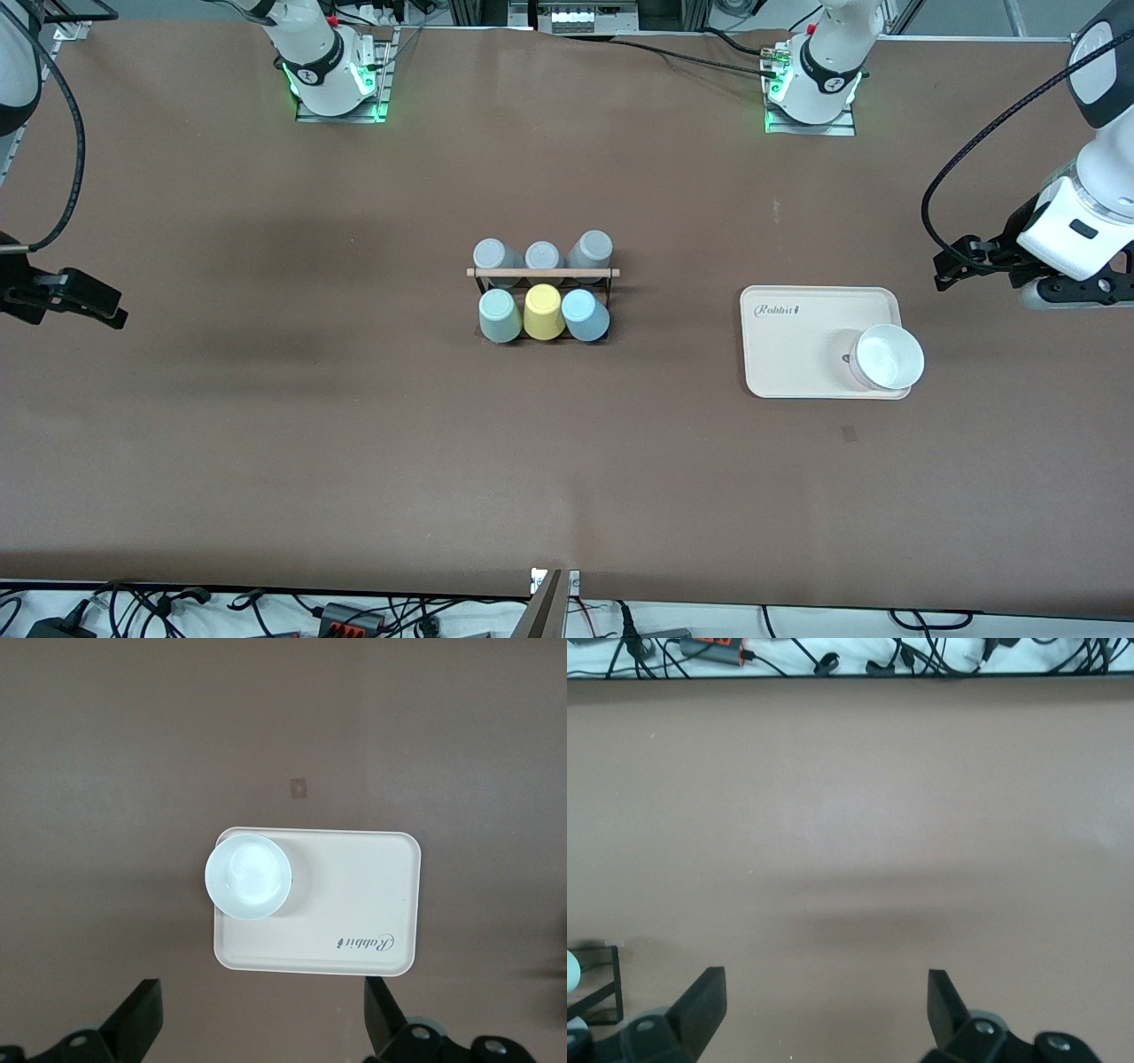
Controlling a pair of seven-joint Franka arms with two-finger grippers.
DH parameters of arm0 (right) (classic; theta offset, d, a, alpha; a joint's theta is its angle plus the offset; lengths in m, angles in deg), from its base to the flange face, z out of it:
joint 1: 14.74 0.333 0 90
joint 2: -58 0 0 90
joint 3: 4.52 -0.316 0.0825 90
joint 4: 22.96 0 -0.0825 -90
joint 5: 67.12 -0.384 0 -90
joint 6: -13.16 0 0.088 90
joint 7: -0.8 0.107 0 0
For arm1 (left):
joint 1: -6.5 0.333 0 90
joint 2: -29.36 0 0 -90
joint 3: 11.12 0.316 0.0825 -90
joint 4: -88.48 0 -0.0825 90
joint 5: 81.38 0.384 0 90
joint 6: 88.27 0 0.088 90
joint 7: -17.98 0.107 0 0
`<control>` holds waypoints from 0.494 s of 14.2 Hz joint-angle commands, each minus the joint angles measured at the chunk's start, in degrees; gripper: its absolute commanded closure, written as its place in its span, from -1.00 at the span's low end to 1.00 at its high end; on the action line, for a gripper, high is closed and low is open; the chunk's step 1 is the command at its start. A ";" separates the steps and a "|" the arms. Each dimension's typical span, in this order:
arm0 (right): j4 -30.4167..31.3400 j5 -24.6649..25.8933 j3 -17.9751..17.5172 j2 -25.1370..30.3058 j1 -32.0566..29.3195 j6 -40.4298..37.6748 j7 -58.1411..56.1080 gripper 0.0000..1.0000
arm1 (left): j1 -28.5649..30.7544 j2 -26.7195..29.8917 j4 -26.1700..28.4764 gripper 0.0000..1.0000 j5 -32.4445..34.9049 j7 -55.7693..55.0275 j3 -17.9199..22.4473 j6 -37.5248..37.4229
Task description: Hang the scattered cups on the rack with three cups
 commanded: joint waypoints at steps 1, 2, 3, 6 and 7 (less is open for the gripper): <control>8.31 0.52 0.09 6.33 -0.90 1.68 -1.37 -1.00 | 0.45 0.26 -0.63 -1.00 -1.51 0.65 -0.14 -0.72; 11.82 0.52 0.09 9.05 -0.90 2.21 -1.37 -1.00 | 0.45 0.26 -0.63 -1.00 -1.43 0.65 -0.05 -0.72; 15.16 0.52 0.09 11.43 -0.90 2.82 -1.37 -1.00 | 0.45 0.26 -0.63 -1.00 -1.51 0.65 -0.14 -0.72; 22.81 0.43 0.09 16.27 -0.90 5.97 -1.99 -1.00 | 0.45 0.26 -0.63 -1.00 -1.51 0.65 -0.14 -0.72; 24.41 0.43 0.17 16.55 -1.07 8.08 -3.47 -1.00 | 0.53 0.26 -0.63 -1.00 -1.43 0.65 -0.14 -0.72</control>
